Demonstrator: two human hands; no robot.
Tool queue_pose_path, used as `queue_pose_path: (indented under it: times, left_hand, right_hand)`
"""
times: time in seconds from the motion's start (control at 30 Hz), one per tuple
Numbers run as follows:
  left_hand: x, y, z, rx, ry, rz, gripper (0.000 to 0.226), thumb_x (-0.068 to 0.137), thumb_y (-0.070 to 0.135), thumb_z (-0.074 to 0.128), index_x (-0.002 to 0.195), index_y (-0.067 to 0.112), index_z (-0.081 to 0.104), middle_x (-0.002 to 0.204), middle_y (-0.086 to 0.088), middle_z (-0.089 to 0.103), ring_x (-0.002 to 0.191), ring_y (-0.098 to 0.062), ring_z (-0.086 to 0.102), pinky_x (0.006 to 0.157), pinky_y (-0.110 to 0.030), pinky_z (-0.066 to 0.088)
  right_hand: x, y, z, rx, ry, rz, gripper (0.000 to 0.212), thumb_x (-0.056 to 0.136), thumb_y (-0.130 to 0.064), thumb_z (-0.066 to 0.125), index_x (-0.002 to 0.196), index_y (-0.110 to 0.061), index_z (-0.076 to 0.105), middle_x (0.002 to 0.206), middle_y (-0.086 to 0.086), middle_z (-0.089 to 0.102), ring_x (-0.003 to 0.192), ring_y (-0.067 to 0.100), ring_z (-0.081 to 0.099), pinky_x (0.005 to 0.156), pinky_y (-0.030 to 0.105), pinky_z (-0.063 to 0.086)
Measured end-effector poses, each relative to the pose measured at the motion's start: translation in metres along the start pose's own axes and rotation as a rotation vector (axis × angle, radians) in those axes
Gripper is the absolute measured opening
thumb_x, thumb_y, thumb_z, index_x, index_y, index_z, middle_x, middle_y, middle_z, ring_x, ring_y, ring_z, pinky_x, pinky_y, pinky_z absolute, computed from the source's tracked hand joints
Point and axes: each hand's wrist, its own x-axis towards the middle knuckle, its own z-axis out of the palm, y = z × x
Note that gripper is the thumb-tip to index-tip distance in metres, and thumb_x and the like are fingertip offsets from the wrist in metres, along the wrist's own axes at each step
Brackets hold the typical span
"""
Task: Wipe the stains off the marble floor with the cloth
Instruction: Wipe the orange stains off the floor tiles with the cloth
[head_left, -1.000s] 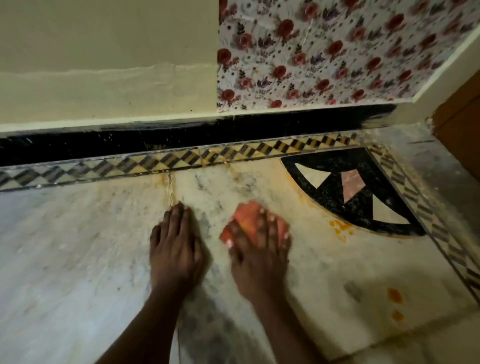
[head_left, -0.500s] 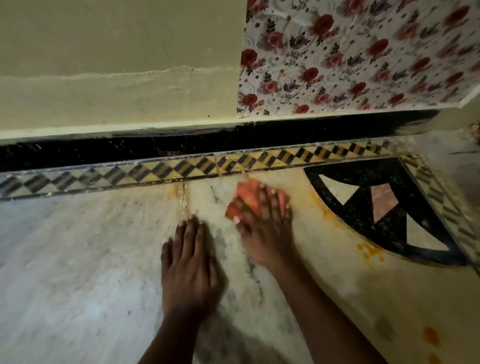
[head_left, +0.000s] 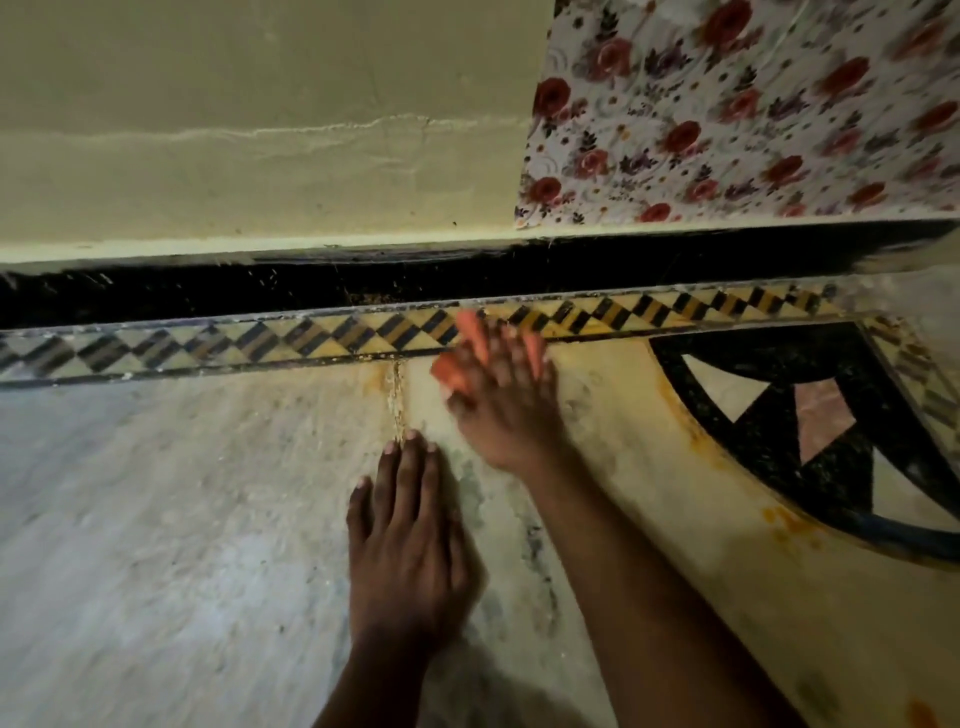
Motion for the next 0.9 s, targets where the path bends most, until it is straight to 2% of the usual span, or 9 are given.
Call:
queue_pose_path:
  times: [0.1,0.17,0.27,0.33,0.5,0.6,0.7,0.8,0.9]
  left_hand:
    - [0.000,-0.001,0.002,-0.002,-0.001,0.007,0.071,0.099,0.039,0.031,0.167,0.019,0.023,0.177,-0.001,0.010,0.164,-0.020,0.005,0.131,-0.051,0.014]
    - [0.001,-0.003,0.002,-0.005,-0.003,0.005,0.073,0.098,0.040,0.030,0.167,0.019,0.019,0.177,-0.002,0.008,0.164,-0.020,0.005,0.130,-0.052,0.017]
    - [0.001,-0.002,0.005,0.012,0.000,0.012,0.075,0.098,0.041,0.027,0.168,0.020,0.013,0.178,-0.001,0.003,0.164,-0.020,0.002,0.130,-0.052,0.015]
    - [0.001,-0.003,0.005,0.017,-0.006,0.007,0.074,0.099,0.041,0.026,0.168,0.020,0.012,0.178,-0.001,0.002,0.164,-0.019,0.001,0.130,-0.052,0.015]
    - [0.001,-0.003,0.003,0.025,-0.017,0.016,0.074,0.099,0.041,0.028,0.168,0.020,0.013,0.178,-0.002,0.002,0.164,-0.021,0.001,0.130,-0.052,0.015]
    - [0.000,-0.002,0.002,0.022,-0.017,0.009,0.072,0.100,0.041,0.027,0.168,0.018,0.017,0.178,-0.003,0.005,0.164,-0.021,0.003,0.130,-0.052,0.016]
    - [0.000,-0.002,0.004,0.019,-0.006,0.010,0.070,0.103,0.041,0.024,0.168,0.019,0.013,0.178,-0.001,0.002,0.164,-0.020,0.000,0.130,-0.052,0.014]
    - [0.000,-0.003,0.005,0.019,0.017,0.020,0.069,0.104,0.043,0.025,0.168,0.019,0.012,0.178,-0.002,0.003,0.164,-0.019,-0.001,0.131,-0.050,0.011]
    - [-0.001,-0.002,0.004,0.019,0.030,0.021,0.069,0.105,0.044,0.024,0.168,0.019,0.012,0.178,-0.002,0.004,0.164,-0.020,0.000,0.131,-0.048,0.009]
  right_hand:
    - [-0.052,0.021,0.006,-0.092,0.007,-0.231,0.063,0.104,-0.062,0.009,0.164,-0.051,-0.005,0.177,-0.010,-0.015,0.163,0.022,-0.016,0.128,0.065,-0.006]
    - [-0.051,0.070,-0.006,-0.099,0.077,-0.003,0.060,0.109,-0.061,0.018,0.161,-0.056,-0.012,0.177,-0.010,-0.010,0.164,0.026,-0.008,0.124,0.069,-0.001]
    - [-0.016,0.121,-0.029,0.061,0.169,0.589,0.061,0.109,-0.058,0.018,0.166,-0.047,-0.002,0.178,0.000,-0.010,0.164,0.030,-0.011,0.125,0.073,-0.002]
    - [0.014,0.103,-0.032,0.136,0.199,0.714,0.065,0.108,-0.058,0.018,0.168,-0.039,-0.001,0.177,0.006,-0.016,0.163,0.032,-0.015,0.126,0.069,-0.005]
    - [0.002,0.016,-0.001,0.011,0.084,0.058,0.066,0.108,-0.058,0.018,0.168,-0.039,-0.004,0.176,0.001,-0.019,0.162,0.028,-0.020,0.130,0.061,-0.005]
    - [-0.066,0.037,0.011,-0.055,0.042,-0.178,0.062,0.107,-0.056,0.016,0.167,-0.046,0.001,0.177,-0.008,-0.012,0.163,0.023,-0.015,0.129,0.065,-0.002]
    - [-0.090,0.115,-0.001,-0.160,0.078,0.142,0.065,0.109,-0.054,0.026,0.163,-0.052,-0.011,0.177,-0.005,-0.016,0.162,0.031,-0.013,0.124,0.073,0.000]
    - [-0.044,0.165,-0.033,0.061,0.175,0.608,0.059,0.111,-0.055,0.019,0.164,-0.051,-0.006,0.178,0.000,-0.015,0.163,0.030,-0.015,0.123,0.076,-0.003]
    - [0.001,0.137,-0.044,0.199,0.170,0.710,0.059,0.111,-0.055,0.015,0.166,-0.045,-0.003,0.177,0.000,-0.019,0.162,0.029,-0.020,0.122,0.075,-0.009]
